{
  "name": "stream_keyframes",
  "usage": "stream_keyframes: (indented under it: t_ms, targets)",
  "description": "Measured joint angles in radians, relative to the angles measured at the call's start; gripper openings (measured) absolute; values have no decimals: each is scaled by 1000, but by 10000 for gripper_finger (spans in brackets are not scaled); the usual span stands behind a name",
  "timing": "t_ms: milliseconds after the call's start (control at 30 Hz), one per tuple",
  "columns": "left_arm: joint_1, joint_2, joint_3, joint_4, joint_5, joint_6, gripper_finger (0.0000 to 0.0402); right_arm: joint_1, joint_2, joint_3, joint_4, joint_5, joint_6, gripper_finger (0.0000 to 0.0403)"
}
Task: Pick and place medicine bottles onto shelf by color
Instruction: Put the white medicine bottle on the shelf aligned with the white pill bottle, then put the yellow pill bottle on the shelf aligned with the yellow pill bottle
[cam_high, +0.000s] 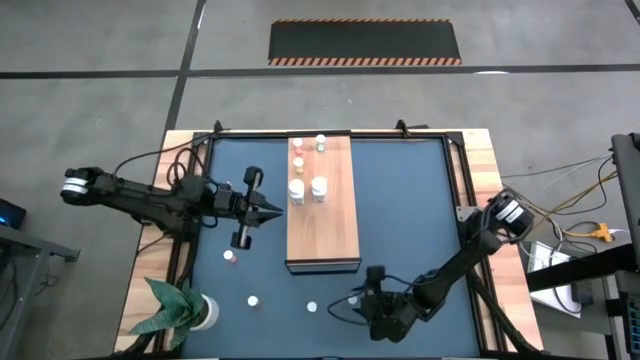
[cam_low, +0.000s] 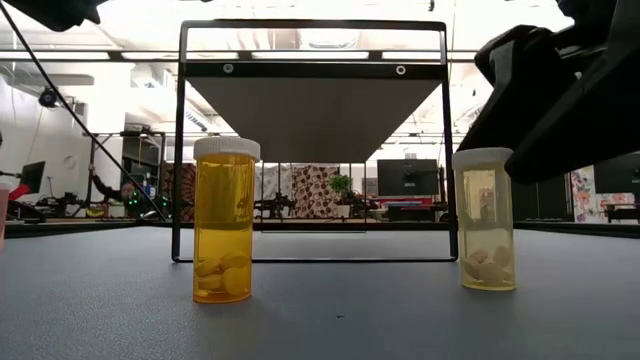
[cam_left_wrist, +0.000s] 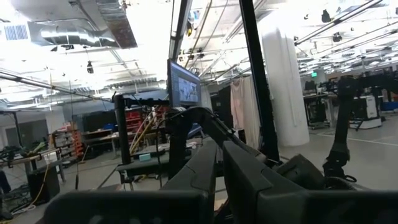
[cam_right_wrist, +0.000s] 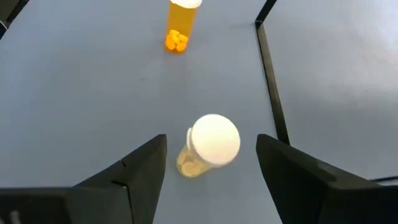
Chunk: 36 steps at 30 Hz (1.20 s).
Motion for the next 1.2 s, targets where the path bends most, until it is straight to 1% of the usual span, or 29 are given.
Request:
stream_keyframes:
  t_ms: [400, 700, 800, 933, 1100, 1200]
  targets:
    - [0, 0, 0, 0, 0, 0, 12, -12, 47, 16, 26, 4, 13, 172]
    - [0, 0, -2, -1, 0, 0, 12, -11, 42, 17, 35, -6, 19, 87]
    - [0, 0, -3, -1, 0, 0, 12, -11, 18, 17, 36, -58, 22, 76]
    - [-1, 0, -4, -1, 0, 0, 12, -11, -48, 17, 37, -151, 40, 84]
    - [-1, 0, -8, -1, 0, 0, 12, -11, -155, 17, 28, -320, 53, 88]
    - [-1, 0, -13, -1, 0, 0, 12, -10, -228, 17, 3, -344, 64, 86]
